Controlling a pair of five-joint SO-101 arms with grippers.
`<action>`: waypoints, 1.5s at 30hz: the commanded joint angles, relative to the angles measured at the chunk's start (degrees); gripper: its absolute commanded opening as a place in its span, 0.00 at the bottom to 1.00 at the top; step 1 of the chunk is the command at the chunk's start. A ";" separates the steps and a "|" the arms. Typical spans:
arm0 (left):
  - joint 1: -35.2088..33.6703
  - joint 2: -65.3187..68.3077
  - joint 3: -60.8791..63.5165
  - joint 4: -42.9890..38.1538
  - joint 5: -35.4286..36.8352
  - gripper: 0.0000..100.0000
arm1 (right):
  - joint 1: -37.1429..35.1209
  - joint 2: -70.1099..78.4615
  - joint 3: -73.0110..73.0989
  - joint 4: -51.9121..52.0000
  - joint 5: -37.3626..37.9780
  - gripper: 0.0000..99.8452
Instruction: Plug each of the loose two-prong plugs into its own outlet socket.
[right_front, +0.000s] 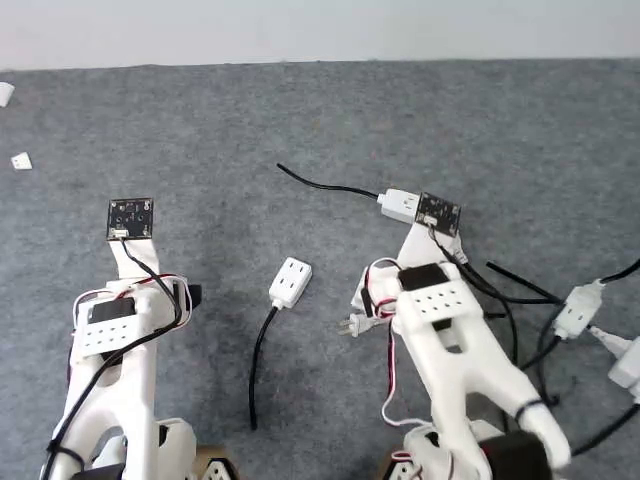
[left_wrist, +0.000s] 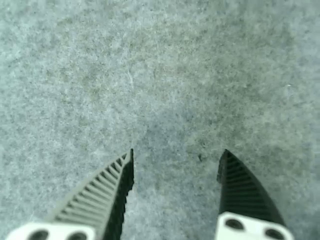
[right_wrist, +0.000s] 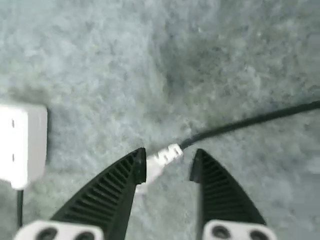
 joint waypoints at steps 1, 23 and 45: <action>0.53 0.09 -2.86 -1.49 -0.44 0.26 | 0.48 3.65 -0.18 -6.29 -4.22 0.08; 0.53 0.09 -2.86 -1.58 -0.44 0.26 | 0.92 -7.60 8.26 -6.02 0.44 0.11; 0.53 0.18 -2.86 -1.58 -0.44 0.26 | -2.59 -7.60 14.59 -17.19 1.93 0.11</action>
